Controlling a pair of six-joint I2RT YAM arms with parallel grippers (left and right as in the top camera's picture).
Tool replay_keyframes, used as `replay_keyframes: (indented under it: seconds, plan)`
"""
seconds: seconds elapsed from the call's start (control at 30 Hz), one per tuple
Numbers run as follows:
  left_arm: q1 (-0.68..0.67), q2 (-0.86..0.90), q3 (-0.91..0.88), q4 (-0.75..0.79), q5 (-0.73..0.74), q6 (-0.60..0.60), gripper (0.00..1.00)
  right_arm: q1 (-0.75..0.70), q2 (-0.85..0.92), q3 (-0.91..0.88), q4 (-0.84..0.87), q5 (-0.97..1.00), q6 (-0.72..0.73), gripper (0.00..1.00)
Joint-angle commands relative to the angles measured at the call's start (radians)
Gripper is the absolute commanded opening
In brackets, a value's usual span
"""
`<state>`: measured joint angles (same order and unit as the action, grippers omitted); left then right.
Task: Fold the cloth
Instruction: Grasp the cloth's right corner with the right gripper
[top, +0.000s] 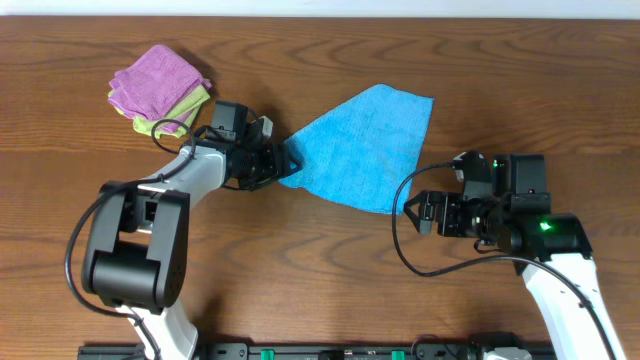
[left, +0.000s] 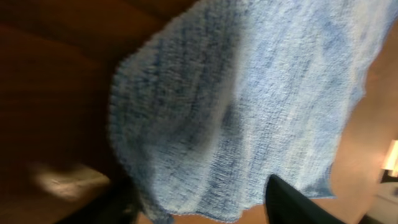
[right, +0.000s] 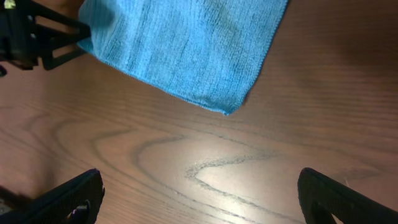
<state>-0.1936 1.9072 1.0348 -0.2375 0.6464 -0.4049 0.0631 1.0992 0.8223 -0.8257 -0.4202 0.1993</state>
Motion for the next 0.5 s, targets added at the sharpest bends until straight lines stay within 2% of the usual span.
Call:
replay_keyframes:
  seconds: [0.0, 0.07, 0.1, 0.13, 0.27, 0.47]
  plan:
    - [-0.003, 0.086, -0.038, -0.017, -0.122, 0.025, 0.47, -0.006, -0.007, -0.006, -0.001, -0.034, 0.014, 0.99]
    - [-0.003, 0.096, -0.038, -0.017, -0.117, 0.035, 0.27, -0.005, -0.007, -0.006, -0.002, -0.033, 0.014, 0.99]
    - [-0.003, 0.098, -0.038, -0.017, -0.117, 0.043, 0.11, -0.006, -0.007, -0.006, -0.002, -0.034, 0.014, 0.99]
    - [-0.003, 0.098, -0.038, -0.019, -0.114, 0.047, 0.06, -0.006, -0.007, -0.006, -0.005, -0.033, 0.013, 0.99]
    - [0.011, 0.089, -0.029, -0.037, -0.076, 0.082, 0.05, -0.006, -0.006, -0.023, -0.003, -0.024, 0.009, 0.99]
    - [0.043, 0.051, 0.044, -0.189, -0.07, 0.169, 0.06, -0.006, 0.029, -0.17, 0.106, -0.039, 0.039, 0.98]
